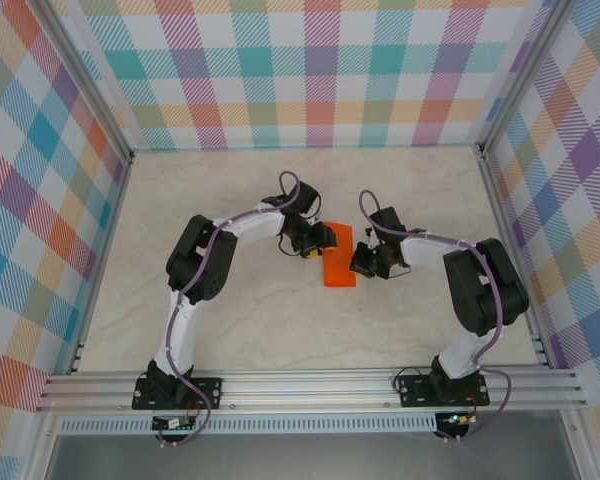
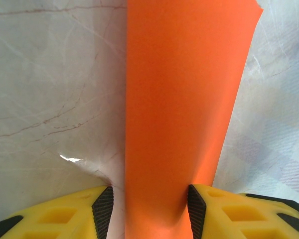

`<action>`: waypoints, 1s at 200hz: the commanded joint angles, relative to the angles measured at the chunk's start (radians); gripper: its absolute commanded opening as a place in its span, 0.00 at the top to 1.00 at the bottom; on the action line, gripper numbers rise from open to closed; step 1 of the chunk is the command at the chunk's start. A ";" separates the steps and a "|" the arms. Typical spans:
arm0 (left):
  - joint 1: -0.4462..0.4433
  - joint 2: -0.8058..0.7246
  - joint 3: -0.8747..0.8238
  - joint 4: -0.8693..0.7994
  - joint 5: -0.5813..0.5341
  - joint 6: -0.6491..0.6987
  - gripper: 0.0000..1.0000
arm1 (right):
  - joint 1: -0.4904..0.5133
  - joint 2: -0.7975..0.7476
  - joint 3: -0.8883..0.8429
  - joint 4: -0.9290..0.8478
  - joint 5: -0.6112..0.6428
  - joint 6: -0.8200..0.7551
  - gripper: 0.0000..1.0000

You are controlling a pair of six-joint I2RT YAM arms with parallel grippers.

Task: Fold a paper plane with a square sheet of paper (fold left side to right side)
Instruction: Hold the square sheet of paper at the center of the table.

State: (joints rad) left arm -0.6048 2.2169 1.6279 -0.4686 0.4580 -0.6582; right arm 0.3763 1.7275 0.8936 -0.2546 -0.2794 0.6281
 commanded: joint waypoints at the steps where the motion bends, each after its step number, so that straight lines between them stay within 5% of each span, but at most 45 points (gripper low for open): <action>1: -0.015 0.055 -0.010 -0.061 -0.049 0.001 0.53 | 0.007 0.016 0.022 -0.012 0.010 -0.012 0.97; 200: -0.015 0.063 -0.002 -0.076 -0.063 0.007 0.55 | 0.009 0.043 0.038 -0.049 0.026 -0.034 0.97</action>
State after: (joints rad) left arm -0.6056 2.2189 1.6333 -0.4770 0.4500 -0.6579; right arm 0.3775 1.7420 0.9184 -0.2821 -0.2508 0.6128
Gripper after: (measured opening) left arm 0.451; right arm 0.046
